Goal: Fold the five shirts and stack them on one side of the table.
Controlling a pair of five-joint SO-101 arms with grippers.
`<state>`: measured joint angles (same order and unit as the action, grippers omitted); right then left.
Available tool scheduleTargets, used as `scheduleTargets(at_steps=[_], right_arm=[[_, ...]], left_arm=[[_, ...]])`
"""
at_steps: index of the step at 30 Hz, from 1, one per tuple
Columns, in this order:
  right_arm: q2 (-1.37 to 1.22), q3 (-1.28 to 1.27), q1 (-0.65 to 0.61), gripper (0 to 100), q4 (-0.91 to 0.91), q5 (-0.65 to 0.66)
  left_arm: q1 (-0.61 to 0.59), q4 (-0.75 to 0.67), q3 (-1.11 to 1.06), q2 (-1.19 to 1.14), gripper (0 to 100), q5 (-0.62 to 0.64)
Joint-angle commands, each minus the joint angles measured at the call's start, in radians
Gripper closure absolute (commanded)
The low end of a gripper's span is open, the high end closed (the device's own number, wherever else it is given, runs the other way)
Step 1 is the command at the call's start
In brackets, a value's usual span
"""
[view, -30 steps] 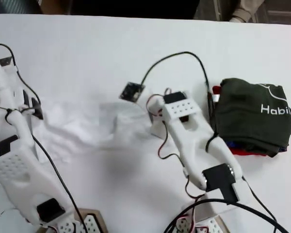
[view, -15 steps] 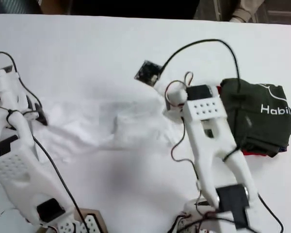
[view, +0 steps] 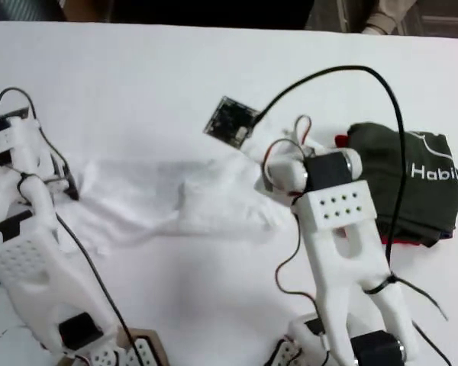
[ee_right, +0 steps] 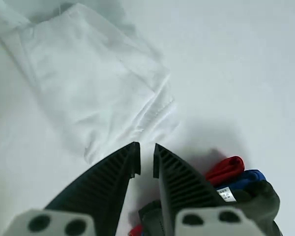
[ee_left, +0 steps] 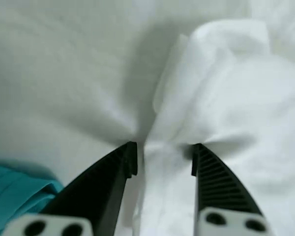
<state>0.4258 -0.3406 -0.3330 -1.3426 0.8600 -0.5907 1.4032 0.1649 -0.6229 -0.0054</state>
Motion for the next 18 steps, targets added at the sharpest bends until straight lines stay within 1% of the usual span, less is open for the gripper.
scheduleTargets(at_steps=[1, 3, 4, 8, 16, 18], right_arm=[[0.045, 0.043, -0.01, 94.2, -0.012, 0.0], [0.045, 0.043, -0.008, 94.2, -0.027, 0.0], [0.045, 0.043, -0.01, 94.2, -0.035, 0.0], [0.045, 0.04, -0.01, 94.2, -0.039, 0.0], [0.056, 0.04, 0.016, 94.2, -0.036, -0.002], [0.074, 0.043, 0.035, 94.2, -0.031, -0.029]], left_arm=[[0.06, 0.0, -0.008, -0.02, 98, 0.003], [0.048, 0.002, 0.004, -0.021, 96, 0.005], [0.034, 0.002, 0.01, -0.02, 98, 0.006], [-0.018, 0.025, 0.058, 0.008, 97, 0.035], [-0.018, 0.222, 0.271, 0.215, 97, 0.035], [-0.018, 0.275, 0.332, 0.284, 97, 0.035]])
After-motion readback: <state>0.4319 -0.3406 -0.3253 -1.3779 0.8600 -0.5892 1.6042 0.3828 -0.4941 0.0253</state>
